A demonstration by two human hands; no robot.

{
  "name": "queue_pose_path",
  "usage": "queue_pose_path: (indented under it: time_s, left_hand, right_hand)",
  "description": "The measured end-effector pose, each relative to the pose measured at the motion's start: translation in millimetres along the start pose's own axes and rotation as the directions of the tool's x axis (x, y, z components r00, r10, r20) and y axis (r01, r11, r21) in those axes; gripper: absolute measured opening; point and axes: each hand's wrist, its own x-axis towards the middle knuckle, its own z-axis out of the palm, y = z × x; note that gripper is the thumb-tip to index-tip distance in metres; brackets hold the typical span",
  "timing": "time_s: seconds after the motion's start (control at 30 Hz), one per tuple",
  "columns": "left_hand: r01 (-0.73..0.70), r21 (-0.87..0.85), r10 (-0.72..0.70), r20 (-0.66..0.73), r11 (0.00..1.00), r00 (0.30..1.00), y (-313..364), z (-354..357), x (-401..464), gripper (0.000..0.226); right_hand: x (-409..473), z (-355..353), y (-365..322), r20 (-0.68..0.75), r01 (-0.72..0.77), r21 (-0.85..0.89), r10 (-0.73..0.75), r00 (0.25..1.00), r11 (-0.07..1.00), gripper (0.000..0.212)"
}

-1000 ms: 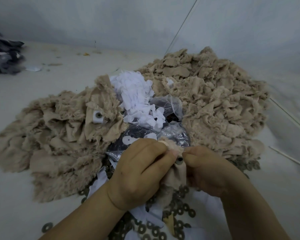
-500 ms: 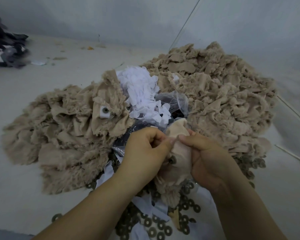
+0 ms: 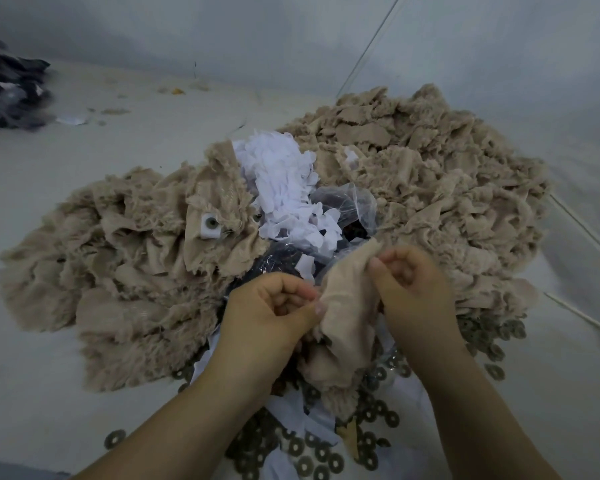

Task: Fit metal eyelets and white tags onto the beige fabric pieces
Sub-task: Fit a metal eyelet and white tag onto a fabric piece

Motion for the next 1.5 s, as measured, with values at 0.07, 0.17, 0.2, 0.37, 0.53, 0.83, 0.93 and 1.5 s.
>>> queue_pose_path:
  time_s: [0.07, 0.17, 0.2, 0.37, 0.53, 0.83, 0.93, 1.5]
  left_hand:
    - [-0.028, -0.01, 0.028, -0.029, 1.0, 0.999, 2, -5, 0, 0.022]
    - [-0.084, -0.092, 0.072, -0.132, 0.992, 0.989, 7, -13, 4, 0.025]
    - [-0.093, -0.127, 0.073, -0.153, 0.988, 0.985, 10, -15, 6, 0.023]
    - [-0.096, -0.138, 0.075, -0.145, 0.986, 0.987, 15, -19, 17, 0.021]
    - [-0.114, -0.107, 0.098, -0.143, 0.988, 0.985, 15, -10, 22, 0.028]
    - [-0.134, -0.053, 0.126, -0.139, 0.989, 0.982, 15, -6, 26, 0.031]
    - [-0.137, -0.037, 0.131, -0.14, 0.99, 0.982, 12, -3, 27, 0.031]
    - [-0.112, -0.046, 0.107, -0.093, 0.993, 0.99, 9, 1, 24, 0.029]
  right_hand:
    - [15, 6, -3, 0.014, 0.099, -0.123, -0.098, 0.995, 0.987, 0.014]
    - [31, 12, -12, 0.136, 0.149, -0.46, -0.096, 0.986, 0.876, 0.015]
    - [34, 11, -12, 0.172, 0.151, -0.596, -0.058, 0.983, 0.789, 0.017]
    - [26, 3, -10, 0.446, 0.24, -0.73, 0.18, 0.877, 0.641, 0.024]
    - [17, 19, 13, 0.459, 0.35, -0.53, -0.086, 0.884, 0.773, 0.027]
    - [23, 33, 11, 0.356, 0.231, -0.678, 0.036, 0.934, 0.698, 0.014]
    - [24, 31, 10, 0.337, 0.192, -0.668, 0.063, 0.939, 0.719, 0.019]
    - [20, 26, 26, 0.462, 0.296, -0.558, -0.007, 0.887, 0.776, 0.029]
